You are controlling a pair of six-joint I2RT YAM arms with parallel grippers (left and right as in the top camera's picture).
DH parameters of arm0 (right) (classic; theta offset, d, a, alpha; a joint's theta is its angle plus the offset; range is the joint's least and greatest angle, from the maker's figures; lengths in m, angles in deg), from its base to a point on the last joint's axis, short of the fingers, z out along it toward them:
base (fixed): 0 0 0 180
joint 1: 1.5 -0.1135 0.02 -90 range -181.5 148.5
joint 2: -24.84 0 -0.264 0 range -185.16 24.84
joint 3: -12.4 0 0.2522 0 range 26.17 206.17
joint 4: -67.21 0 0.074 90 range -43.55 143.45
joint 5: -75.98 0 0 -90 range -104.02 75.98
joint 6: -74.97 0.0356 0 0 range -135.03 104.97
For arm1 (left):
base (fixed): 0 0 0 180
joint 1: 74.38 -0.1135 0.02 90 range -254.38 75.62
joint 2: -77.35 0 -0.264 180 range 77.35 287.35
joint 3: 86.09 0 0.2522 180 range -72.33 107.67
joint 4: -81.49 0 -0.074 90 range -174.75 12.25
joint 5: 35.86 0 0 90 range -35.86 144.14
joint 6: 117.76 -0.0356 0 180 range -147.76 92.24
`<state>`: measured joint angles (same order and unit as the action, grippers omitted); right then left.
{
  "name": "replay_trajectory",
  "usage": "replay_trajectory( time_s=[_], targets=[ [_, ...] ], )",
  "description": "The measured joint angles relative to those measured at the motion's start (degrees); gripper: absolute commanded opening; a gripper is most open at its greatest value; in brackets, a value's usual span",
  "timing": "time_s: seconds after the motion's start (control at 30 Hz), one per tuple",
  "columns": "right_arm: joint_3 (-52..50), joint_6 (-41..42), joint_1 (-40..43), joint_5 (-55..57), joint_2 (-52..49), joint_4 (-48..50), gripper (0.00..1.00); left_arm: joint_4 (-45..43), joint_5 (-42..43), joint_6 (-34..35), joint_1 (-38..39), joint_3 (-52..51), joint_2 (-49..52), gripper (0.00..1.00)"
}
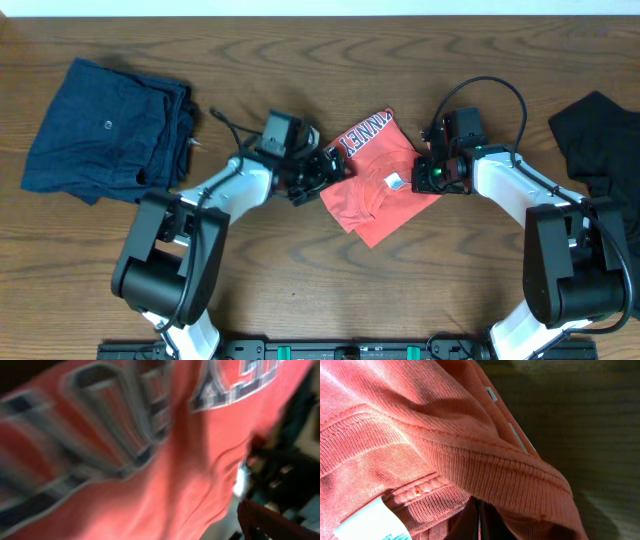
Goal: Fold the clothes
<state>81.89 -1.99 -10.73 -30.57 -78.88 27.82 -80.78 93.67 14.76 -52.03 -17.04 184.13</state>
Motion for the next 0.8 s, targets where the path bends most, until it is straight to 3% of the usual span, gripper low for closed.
replay_trajectory(
  time_s=[0.17,0.37,0.53,0.63,0.8],
  targets=[
    [0.0,0.0,0.0,-0.2,0.0,-0.11,0.03,-6.25,0.2,8.87,2.6,-1.9,0.39,0.98],
    [0.0,0.0,-0.02,-0.55,0.0,-0.17,0.04,-13.62,1.25,14.95,5.53,-1.25,3.58,0.98],
    [0.04,0.0,-0.81,-0.26,0.0,-0.26,0.03,-19.98,1.42,17.55,6.95,-1.01,6.43,0.79],
    [0.07,0.0,-1.73,-0.13,0.0,-0.26,0.02,-20.68,0.26,18.82,7.1,-1.01,7.26,0.57],
    [0.09,0.0,-2.91,0.11,0.0,-0.33,0.02,-25.53,-2.8,19.06,7.58,-1.79,8.83,0.31]
  ],
)
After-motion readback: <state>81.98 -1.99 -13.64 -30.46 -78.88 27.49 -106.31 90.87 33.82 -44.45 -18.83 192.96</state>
